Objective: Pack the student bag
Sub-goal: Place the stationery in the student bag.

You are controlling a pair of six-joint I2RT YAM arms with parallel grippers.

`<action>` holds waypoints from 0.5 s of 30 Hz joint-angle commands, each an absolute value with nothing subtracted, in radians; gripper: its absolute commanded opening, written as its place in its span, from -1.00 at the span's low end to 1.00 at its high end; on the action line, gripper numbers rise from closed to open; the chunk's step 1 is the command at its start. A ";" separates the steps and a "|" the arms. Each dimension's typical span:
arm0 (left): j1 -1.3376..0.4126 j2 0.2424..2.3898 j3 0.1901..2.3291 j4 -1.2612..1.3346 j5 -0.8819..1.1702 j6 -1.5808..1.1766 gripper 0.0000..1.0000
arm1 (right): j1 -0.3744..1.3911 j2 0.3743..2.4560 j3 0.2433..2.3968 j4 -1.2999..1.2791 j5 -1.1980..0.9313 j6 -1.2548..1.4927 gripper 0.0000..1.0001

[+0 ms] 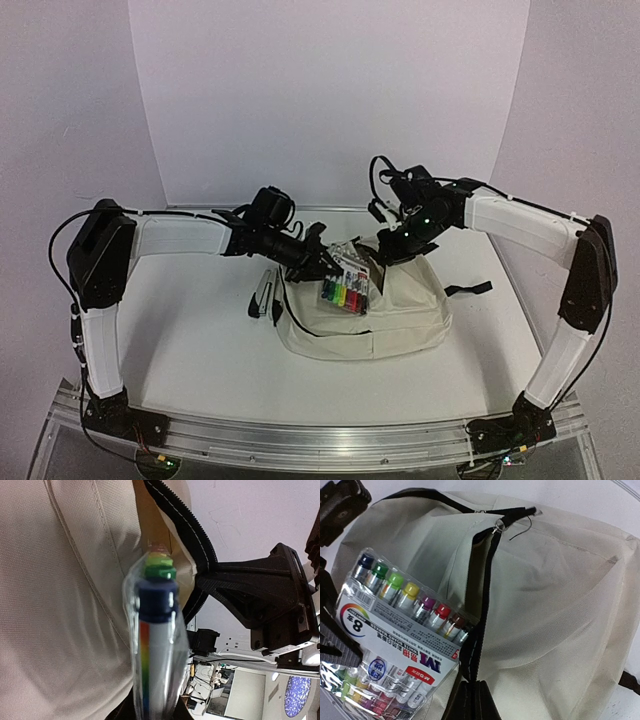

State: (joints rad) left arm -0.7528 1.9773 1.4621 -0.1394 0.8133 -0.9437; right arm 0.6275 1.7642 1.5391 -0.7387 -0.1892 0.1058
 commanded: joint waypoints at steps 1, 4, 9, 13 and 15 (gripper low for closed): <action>-0.751 1.996 1.488 0.012 0.899 -1.049 -1.00 | 0.617 1.671 1.557 -0.687 -0.227 0.110 -1.00; -0.736 2.047 1.507 0.157 0.912 -1.172 -0.99 | 0.623 1.656 1.519 -0.681 -0.263 0.091 -1.00; -0.702 2.076 1.519 0.286 0.848 -1.289 -1.00 | 0.631 1.643 1.493 -0.681 -0.279 0.068 -1.00; -0.690 2.076 1.485 0.353 0.754 -1.332 -0.99 | 0.634 1.638 1.485 -0.679 -0.295 0.068 -1.00; -0.691 2.091 1.487 0.400 0.717 -1.358 -1.00 | 0.636 1.639 1.485 -0.679 -0.306 0.071 -1.00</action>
State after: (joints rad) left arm -0.7062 2.0937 1.4708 0.2100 0.8400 -1.2679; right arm 0.6247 1.6974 1.4851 -0.7021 -0.2547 0.0816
